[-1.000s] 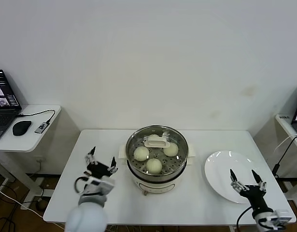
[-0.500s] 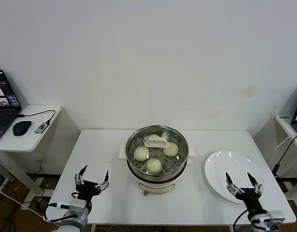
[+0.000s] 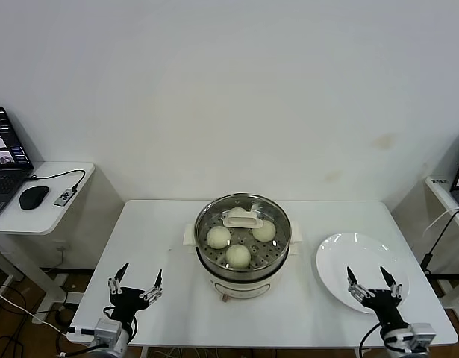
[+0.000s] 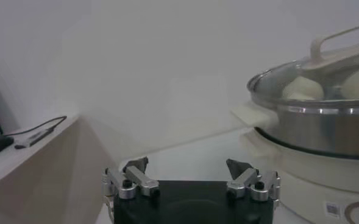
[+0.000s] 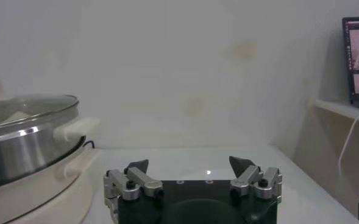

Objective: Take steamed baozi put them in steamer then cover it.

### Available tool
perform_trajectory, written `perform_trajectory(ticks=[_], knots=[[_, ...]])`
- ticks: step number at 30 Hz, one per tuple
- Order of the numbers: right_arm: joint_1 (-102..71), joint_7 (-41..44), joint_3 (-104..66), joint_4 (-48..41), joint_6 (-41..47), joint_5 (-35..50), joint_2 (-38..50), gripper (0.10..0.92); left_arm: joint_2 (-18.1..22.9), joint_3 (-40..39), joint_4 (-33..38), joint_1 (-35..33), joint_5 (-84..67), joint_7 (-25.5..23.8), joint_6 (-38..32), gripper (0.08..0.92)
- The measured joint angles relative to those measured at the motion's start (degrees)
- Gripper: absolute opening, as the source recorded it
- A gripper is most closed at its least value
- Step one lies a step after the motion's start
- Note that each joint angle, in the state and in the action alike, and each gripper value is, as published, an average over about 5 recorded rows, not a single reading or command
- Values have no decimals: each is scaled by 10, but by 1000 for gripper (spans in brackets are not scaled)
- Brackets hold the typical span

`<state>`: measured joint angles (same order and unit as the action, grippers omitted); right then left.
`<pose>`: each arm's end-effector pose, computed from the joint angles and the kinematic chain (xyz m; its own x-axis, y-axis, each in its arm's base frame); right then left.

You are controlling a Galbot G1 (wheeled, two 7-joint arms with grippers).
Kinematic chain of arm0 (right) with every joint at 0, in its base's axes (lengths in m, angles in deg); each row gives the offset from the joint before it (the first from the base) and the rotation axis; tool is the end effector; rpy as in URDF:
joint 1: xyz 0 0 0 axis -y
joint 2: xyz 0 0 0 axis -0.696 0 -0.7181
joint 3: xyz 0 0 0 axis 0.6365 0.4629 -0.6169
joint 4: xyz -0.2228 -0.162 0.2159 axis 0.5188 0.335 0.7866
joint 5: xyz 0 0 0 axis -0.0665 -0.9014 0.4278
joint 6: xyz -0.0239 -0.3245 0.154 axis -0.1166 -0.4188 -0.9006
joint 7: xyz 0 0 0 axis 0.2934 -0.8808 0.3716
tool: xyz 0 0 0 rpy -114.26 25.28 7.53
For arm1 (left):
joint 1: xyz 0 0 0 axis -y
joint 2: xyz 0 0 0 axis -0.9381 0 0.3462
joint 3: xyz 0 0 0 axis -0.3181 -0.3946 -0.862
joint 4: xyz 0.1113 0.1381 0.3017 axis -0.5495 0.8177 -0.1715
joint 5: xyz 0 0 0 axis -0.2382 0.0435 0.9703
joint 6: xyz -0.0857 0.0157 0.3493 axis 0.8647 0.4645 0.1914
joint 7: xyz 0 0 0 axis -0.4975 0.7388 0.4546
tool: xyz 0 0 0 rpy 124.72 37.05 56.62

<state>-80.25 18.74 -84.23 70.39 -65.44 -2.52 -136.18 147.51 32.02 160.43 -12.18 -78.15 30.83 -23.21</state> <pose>0.1648 -0.1462 -0.3176 -0.9842 0.0392 0.1727 0.0413 0.9991 0.0083 0.1747 0.0518 -0.2954 -0.9686 0.0246 0.2472 0.0858 0.9670 0.2398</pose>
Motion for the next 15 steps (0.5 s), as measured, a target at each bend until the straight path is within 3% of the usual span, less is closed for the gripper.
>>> perform_trajectory(ticks=[15], knots=[[2,1,-6,6,14,-16,3,823,1,6,2,-9,-7,-4,-7,823]])
